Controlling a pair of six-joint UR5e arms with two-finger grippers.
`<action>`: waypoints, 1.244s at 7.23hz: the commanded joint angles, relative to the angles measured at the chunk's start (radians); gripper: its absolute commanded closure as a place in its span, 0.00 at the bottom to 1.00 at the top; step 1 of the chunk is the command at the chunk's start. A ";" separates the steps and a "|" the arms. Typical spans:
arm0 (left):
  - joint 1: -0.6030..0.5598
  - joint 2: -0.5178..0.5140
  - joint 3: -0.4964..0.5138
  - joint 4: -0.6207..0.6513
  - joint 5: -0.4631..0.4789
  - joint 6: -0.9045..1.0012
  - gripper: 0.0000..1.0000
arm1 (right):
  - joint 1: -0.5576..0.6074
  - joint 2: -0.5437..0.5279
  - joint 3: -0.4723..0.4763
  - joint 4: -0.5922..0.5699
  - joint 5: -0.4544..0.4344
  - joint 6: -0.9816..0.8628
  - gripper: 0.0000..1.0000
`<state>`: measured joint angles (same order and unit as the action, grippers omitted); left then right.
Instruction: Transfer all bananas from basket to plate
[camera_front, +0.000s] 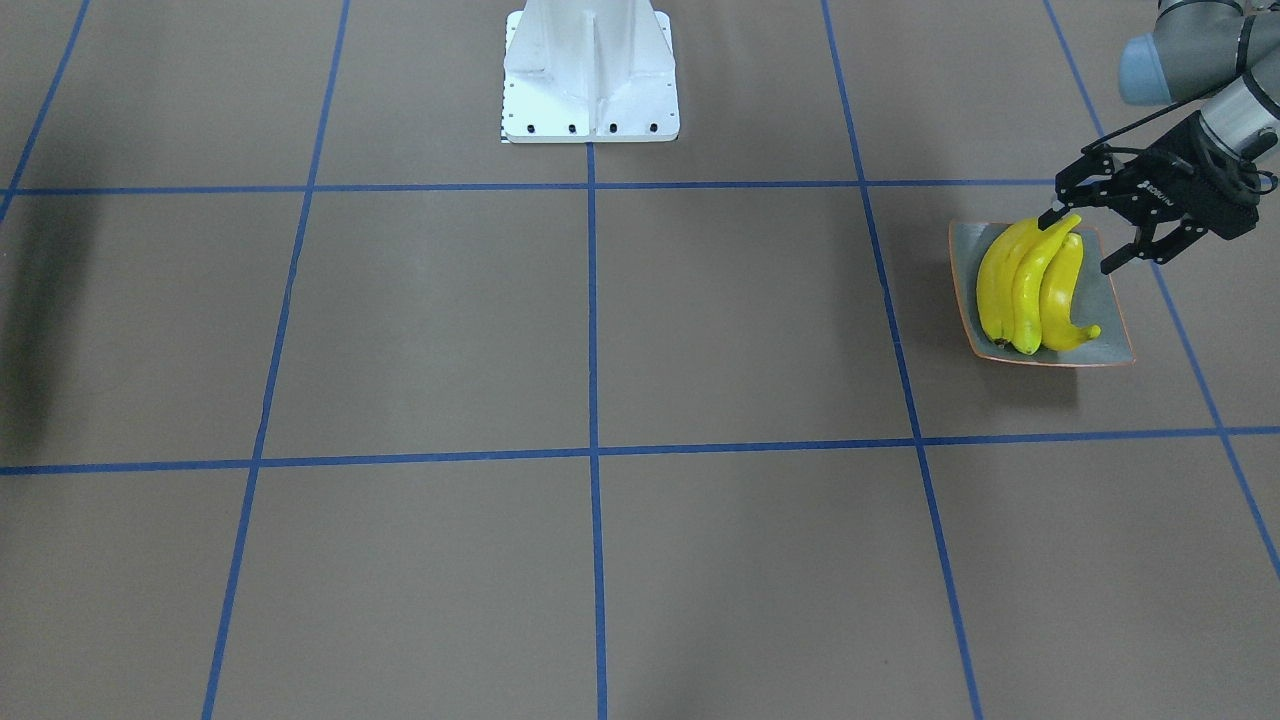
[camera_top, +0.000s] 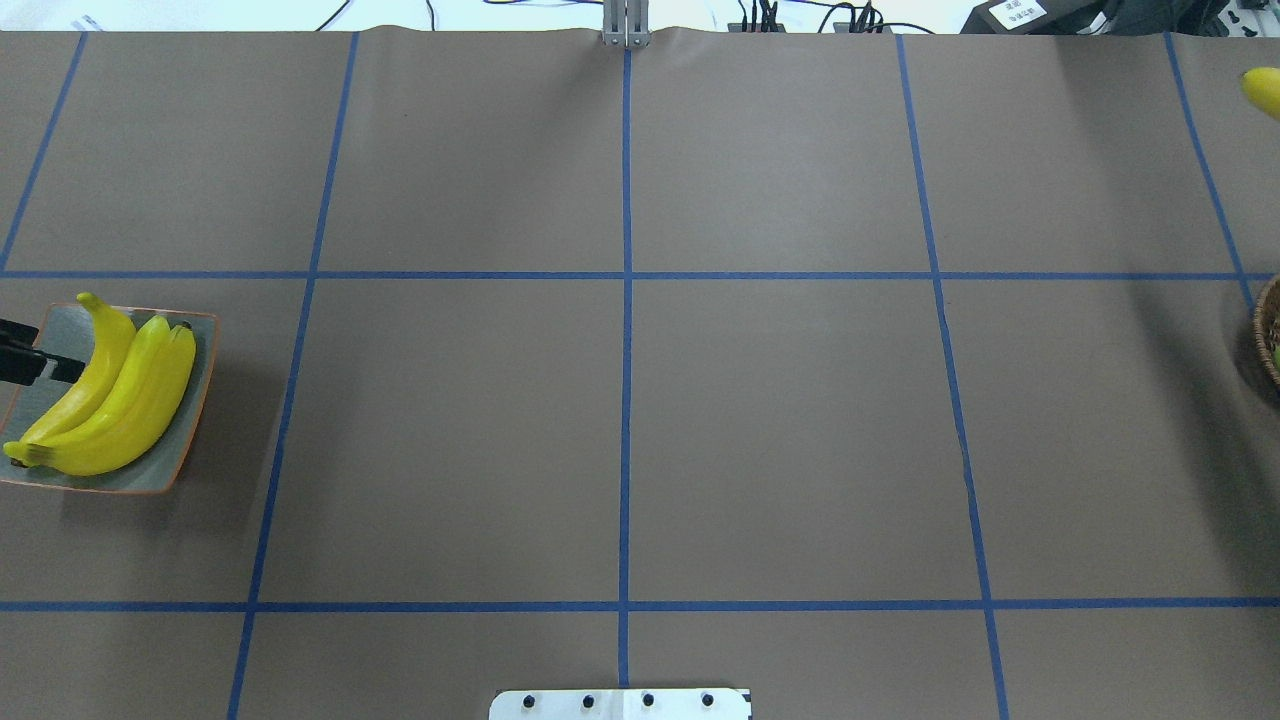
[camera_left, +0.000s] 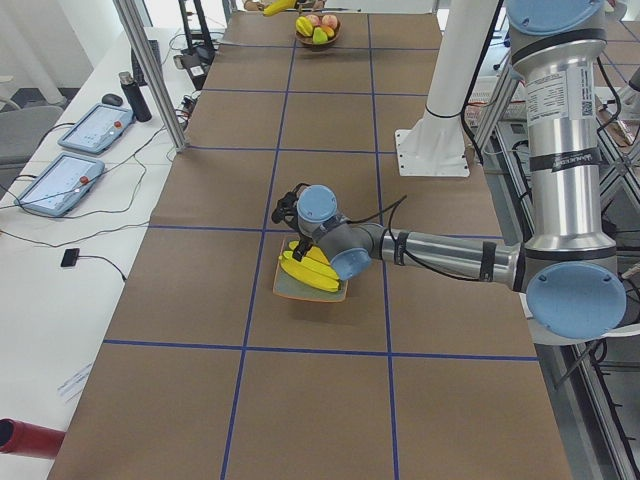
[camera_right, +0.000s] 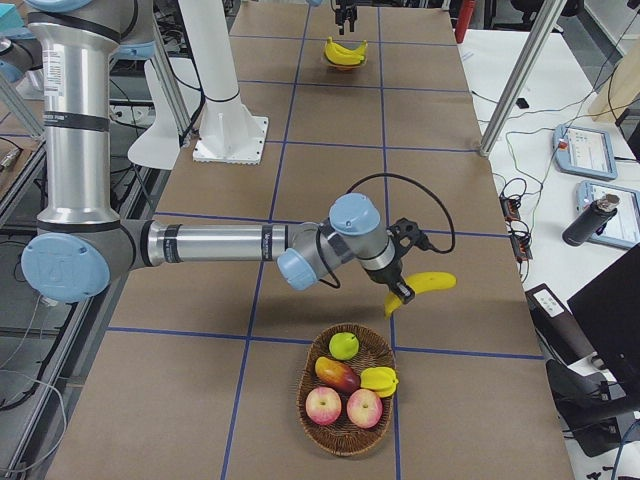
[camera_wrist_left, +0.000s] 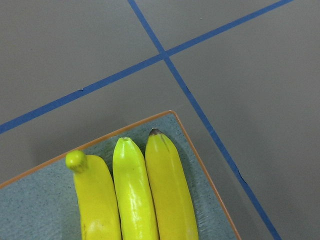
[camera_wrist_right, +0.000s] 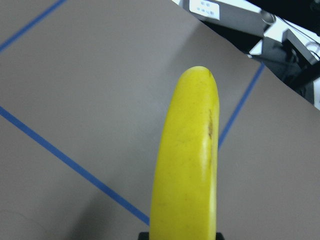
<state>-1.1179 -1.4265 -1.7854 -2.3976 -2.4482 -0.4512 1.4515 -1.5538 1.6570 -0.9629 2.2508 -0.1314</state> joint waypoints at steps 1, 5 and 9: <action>0.003 -0.021 -0.012 0.000 0.000 -0.061 0.00 | -0.093 0.119 0.018 0.004 0.102 0.088 1.00; 0.007 -0.243 -0.014 0.003 0.002 -0.428 0.00 | -0.420 0.309 0.150 0.001 -0.095 0.487 1.00; 0.015 -0.463 -0.012 0.014 0.003 -0.935 0.00 | -0.773 0.455 0.155 -0.043 -0.621 0.480 1.00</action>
<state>-1.1059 -1.8332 -1.7989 -2.3862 -2.4471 -1.2578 0.7703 -1.1358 1.8102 -0.9821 1.7813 0.3524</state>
